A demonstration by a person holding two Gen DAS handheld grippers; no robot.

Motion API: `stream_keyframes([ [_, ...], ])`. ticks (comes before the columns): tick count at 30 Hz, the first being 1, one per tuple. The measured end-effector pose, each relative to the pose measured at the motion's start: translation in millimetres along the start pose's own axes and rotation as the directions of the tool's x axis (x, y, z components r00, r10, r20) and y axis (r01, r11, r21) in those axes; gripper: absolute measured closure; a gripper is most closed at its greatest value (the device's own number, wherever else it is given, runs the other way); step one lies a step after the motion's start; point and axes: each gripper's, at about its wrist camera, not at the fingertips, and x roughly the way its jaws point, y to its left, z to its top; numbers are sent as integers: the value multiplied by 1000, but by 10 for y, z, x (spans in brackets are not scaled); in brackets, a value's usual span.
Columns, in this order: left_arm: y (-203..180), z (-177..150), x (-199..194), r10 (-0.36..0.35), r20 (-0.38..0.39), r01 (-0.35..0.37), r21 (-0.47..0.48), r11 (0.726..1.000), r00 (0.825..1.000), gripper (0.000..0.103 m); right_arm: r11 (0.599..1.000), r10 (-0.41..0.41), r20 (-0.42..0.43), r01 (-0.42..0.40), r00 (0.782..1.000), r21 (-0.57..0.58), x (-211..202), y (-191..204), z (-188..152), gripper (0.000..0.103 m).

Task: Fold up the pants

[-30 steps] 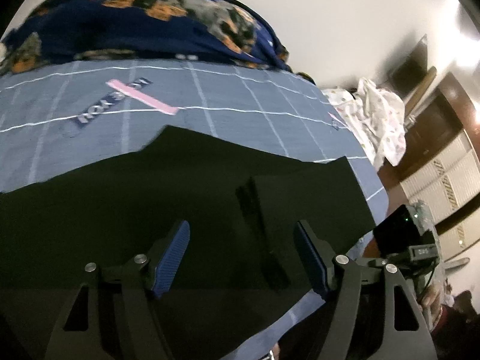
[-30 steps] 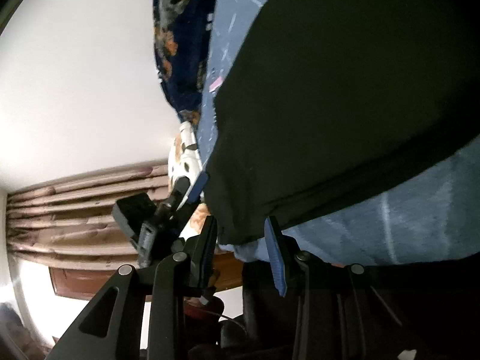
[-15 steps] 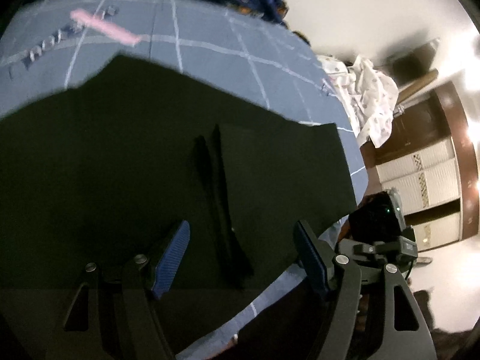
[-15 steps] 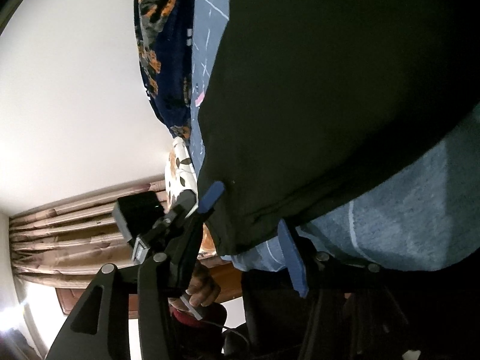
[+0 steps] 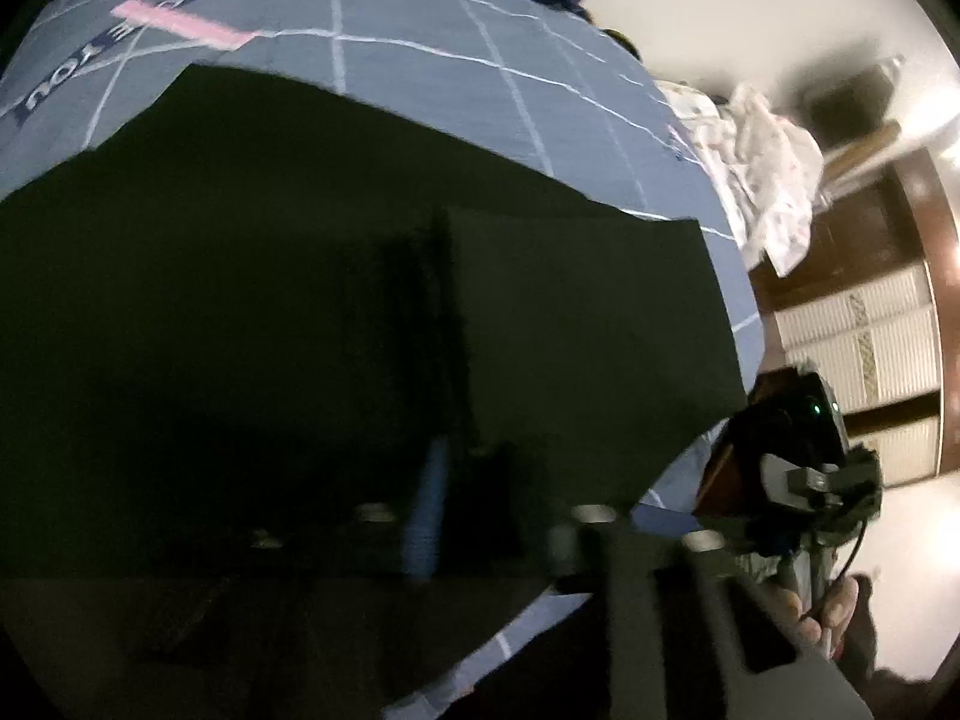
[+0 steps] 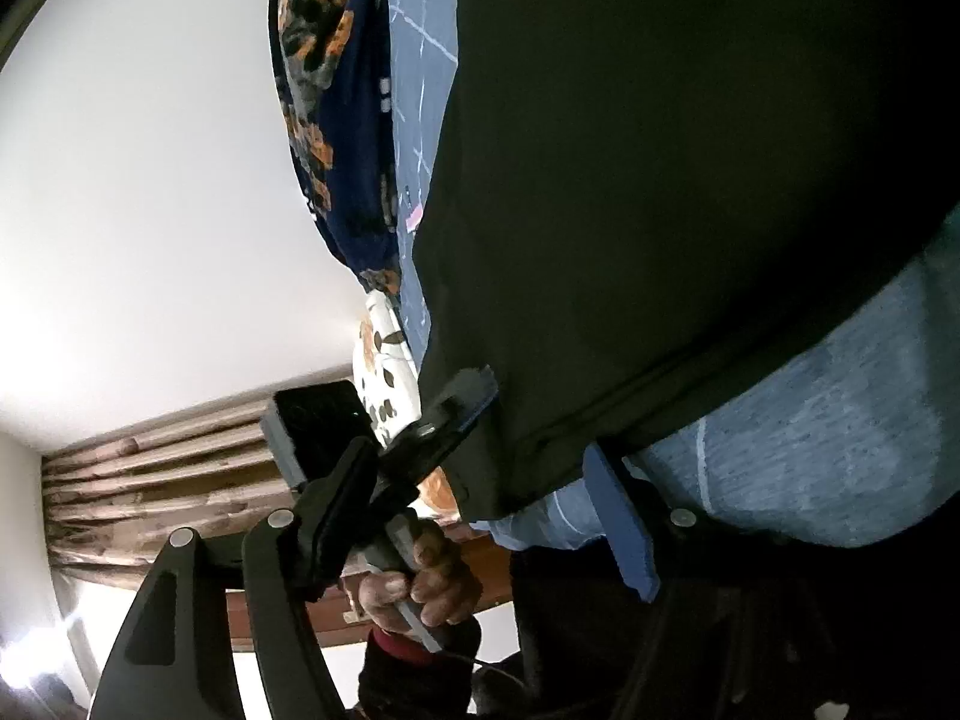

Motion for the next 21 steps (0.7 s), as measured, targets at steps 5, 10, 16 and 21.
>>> stream_keyframes([
  [5,102,-69,-45,-17,3,17,-34,999,1000,96,1000,14,14,-15,1000,21,-41,-24,19,32],
  [10,109,-137,-87,3,13,-2,-24,1000,1000,98,1000,18,21,-19,1000,19,-64,1,19,30],
  [16,89,-155,-71,-36,-7,36,-25,999,999,98,1000,19,16,-19,1000,7,-24,40,7,28],
  [21,88,-109,-79,-50,-38,48,-53,997,998,87,1000,15,30,-16,999,11,-20,27,23,28],
])
